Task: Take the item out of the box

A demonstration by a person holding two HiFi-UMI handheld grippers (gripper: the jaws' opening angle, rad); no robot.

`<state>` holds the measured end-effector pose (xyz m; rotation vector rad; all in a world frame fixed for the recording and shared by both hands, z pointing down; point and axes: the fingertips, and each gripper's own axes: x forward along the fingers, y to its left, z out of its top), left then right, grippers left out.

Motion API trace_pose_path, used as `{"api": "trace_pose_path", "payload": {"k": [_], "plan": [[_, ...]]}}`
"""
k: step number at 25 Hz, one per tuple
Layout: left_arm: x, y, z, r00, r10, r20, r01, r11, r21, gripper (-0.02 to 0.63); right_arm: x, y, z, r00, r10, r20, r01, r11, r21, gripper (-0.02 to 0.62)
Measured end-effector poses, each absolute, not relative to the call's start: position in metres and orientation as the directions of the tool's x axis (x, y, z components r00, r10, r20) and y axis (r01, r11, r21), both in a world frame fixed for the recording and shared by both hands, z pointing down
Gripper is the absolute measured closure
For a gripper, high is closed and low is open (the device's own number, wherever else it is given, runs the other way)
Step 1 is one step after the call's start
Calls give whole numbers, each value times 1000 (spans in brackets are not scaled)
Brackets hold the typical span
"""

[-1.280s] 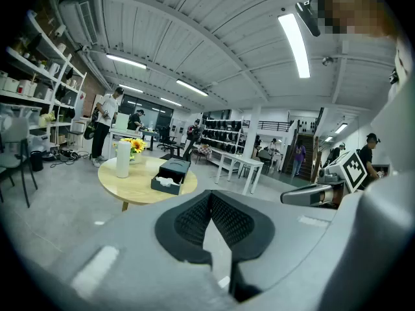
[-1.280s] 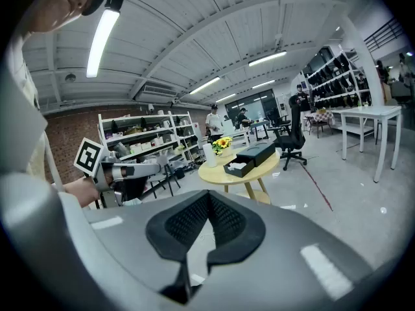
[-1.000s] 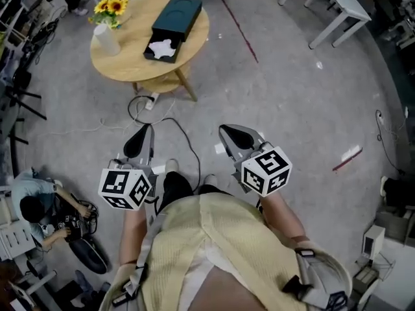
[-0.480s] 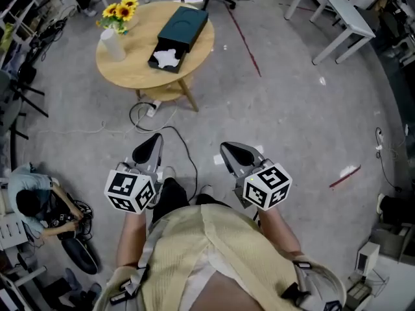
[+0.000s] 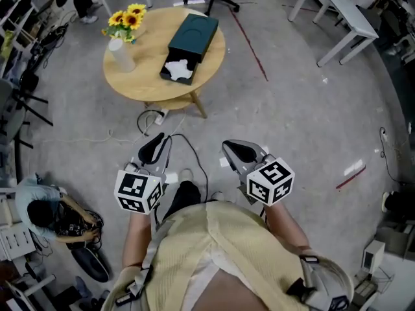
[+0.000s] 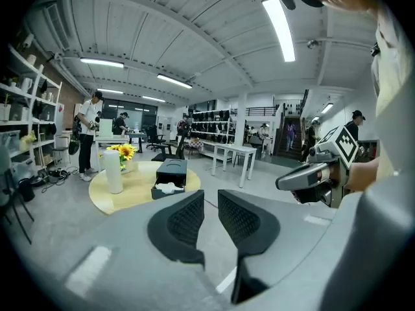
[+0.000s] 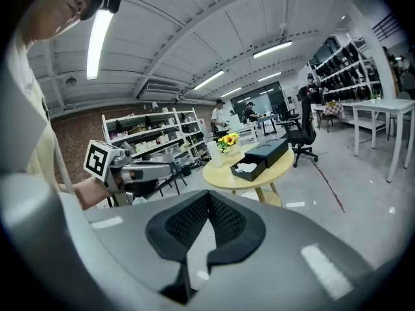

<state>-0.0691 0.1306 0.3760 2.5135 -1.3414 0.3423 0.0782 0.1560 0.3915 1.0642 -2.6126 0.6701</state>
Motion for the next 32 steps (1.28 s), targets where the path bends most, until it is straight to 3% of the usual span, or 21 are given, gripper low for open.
{"api": "trace_pose_path", "payload": {"k": [18,26,32], "plan": [[-145,49,403,644,-666,378,-752,-641,152,443,-30,77,408,-692,-564,450,-715,620,-323,591],[-144,3,418,677,-589,442,-672,-739,44,407,-35,59,416,-663,-571,484,-740,598,-309,591],[-129,-27,428,646,-557,522,-570,-807,-156,397,-34,23,418,-674,-554,489,-726,622,-295,591]]}}
